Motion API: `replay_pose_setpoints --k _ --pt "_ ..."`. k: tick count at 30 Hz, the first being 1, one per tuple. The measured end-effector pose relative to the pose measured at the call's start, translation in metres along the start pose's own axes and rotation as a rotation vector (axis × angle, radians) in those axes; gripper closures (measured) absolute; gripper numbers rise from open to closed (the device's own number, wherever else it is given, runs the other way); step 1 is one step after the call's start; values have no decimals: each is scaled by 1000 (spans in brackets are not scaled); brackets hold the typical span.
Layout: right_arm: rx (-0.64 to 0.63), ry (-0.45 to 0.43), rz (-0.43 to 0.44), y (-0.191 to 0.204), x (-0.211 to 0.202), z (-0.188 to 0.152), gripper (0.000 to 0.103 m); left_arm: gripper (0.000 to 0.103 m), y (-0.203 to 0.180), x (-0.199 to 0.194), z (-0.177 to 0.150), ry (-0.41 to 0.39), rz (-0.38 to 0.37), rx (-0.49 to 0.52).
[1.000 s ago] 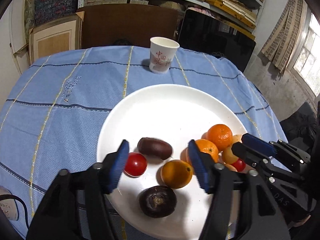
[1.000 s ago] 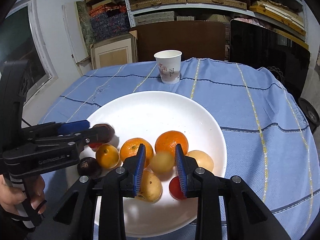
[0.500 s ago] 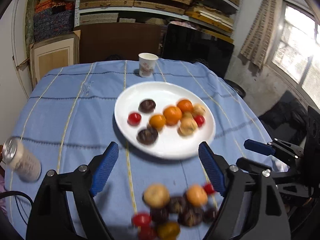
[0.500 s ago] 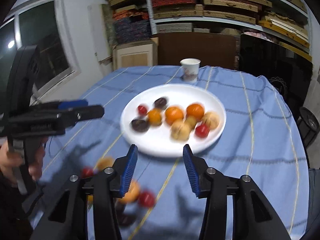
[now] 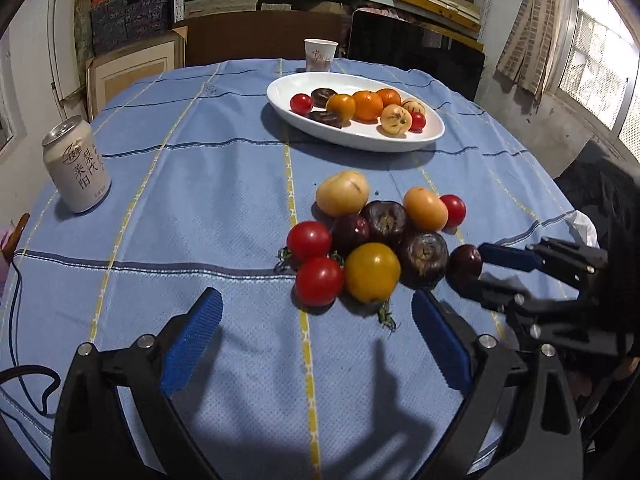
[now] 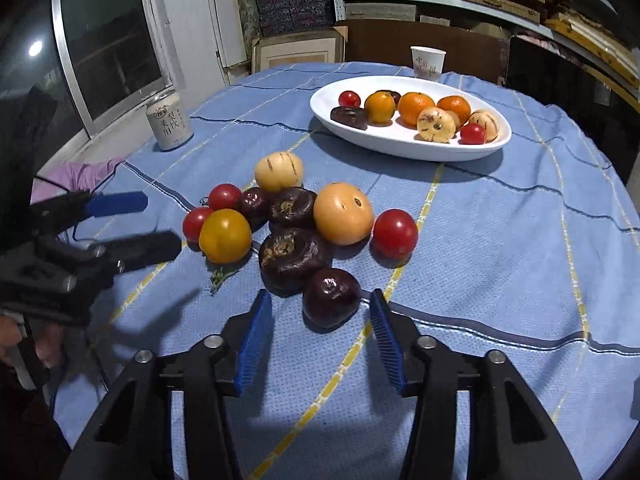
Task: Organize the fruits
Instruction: 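Move both open tools back and grasp a dark red plum with the right tool, then grasp a red tomato with the left tool while the right tool holds the plum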
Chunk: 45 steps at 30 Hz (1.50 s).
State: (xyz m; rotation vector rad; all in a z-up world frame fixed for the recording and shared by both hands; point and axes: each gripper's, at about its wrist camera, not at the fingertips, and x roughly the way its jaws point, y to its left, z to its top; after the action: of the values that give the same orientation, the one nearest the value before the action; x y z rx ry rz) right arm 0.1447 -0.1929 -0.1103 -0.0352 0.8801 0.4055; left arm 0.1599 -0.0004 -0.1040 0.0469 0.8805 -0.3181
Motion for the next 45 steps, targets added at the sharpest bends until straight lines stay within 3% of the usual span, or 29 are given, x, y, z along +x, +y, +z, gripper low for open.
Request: replay_pose_setpoints --k 3,5,7,12,15,17,19,23,26,28,31,34,45 --pt "17 9 10 -2 6 1 60 10 -1 0 -1 7 -1 1" --pt "26 14 6 -3 9 2 72 10 -3 2 2 11 3 7" --pt "46 -6 50 -8 6 1 72 10 -6 4 4 15 4 13" --pt "50 -108 47 -11 -16 -2 72 10 -22 10 10 14 6 43" --pt "40 -166 41 -12 -30 -6 72 10 -32 14 10 2 53 84" --pt "50 -182 43 -15 -35 -8 72 22 -31 17 9 11 60 91" --pt "63 -184 50 -19 -36 -7 72 32 -22 22 9 46 33 50" --pt "60 -177 64 -20 -35 -6 72 33 -16 22 9 54 38 48" --pt "57 -170 70 -20 -33 -5 72 33 -32 23 9 50 21 89" --pt "61 -174 69 -20 -33 -5 72 32 -41 24 10 31 48 113" --pt "72 -174 68 -22 -33 -5 72 40 -38 23 11 21 57 104" --pt "76 -172 72 -23 -33 -6 72 39 -22 22 12 38 33 65" --pt "75 -173 79 -22 -33 -6 71 40 11 8 4 12 92 17"
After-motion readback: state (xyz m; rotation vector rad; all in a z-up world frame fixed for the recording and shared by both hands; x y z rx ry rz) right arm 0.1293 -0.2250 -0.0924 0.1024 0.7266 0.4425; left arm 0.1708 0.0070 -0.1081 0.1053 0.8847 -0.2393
